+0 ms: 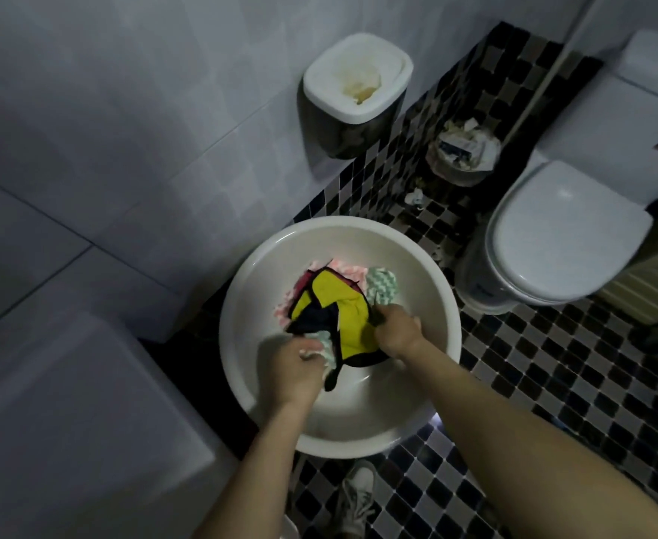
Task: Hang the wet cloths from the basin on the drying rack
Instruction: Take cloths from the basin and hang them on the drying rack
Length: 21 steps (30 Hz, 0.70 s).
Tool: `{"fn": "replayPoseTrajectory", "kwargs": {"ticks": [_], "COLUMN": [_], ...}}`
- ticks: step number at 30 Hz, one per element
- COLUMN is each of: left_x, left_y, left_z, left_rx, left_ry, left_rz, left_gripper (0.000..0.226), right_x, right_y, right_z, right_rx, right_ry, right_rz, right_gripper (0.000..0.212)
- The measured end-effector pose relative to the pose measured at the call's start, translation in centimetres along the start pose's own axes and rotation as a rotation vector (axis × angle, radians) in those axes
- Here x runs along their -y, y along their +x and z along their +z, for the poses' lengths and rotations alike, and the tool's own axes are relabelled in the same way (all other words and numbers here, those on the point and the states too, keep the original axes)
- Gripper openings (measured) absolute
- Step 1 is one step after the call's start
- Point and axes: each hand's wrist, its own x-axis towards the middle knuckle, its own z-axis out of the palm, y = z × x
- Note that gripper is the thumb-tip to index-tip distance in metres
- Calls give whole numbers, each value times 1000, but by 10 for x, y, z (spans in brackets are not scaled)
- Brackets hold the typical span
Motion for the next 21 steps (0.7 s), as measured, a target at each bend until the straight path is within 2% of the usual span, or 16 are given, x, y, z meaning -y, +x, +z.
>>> {"fn": "replayPoseTrajectory", "kwargs": {"ticks": [2,4,6,8,10,13,16,18,21], "left_x": [-4,-10,-15,-28,-47,-74,-89,-98,-117], "left_y": [4,9,11,5,-3,-24,-42,-53,-72], "left_z": [-7,-14,-20,-27,-35,-43,-40,-35,-37], "left_rx": [-79,-92,-47,30,129,307,413,377,224], "left_ry": [-300,-525,-677,-739,-736,-649,-349,-302,-275], "left_rz": [-55,-134,-193,-222,-172,-1,323,430,455], "left_gripper": [23,21,24,34,27,9,38,39,26], "right_x": [2,5,10,11,11,11,14,13,8], "right_y": [-4,-15,-30,-47,-64,-90,-113,-127,-145], "right_z": [-1,-11,-22,-36,-49,-63,-77,-85,-93], "right_rx": [-153,-237,-145,-14,96,254,334,321,247], "right_ry": [362,839,1187,1406,1598,1815,1839,1807,1710], "right_rz": [30,93,110,94,87,27,-23,-16,-14], "right_gripper": [28,23,15,13,18,9,13,13,15]}}
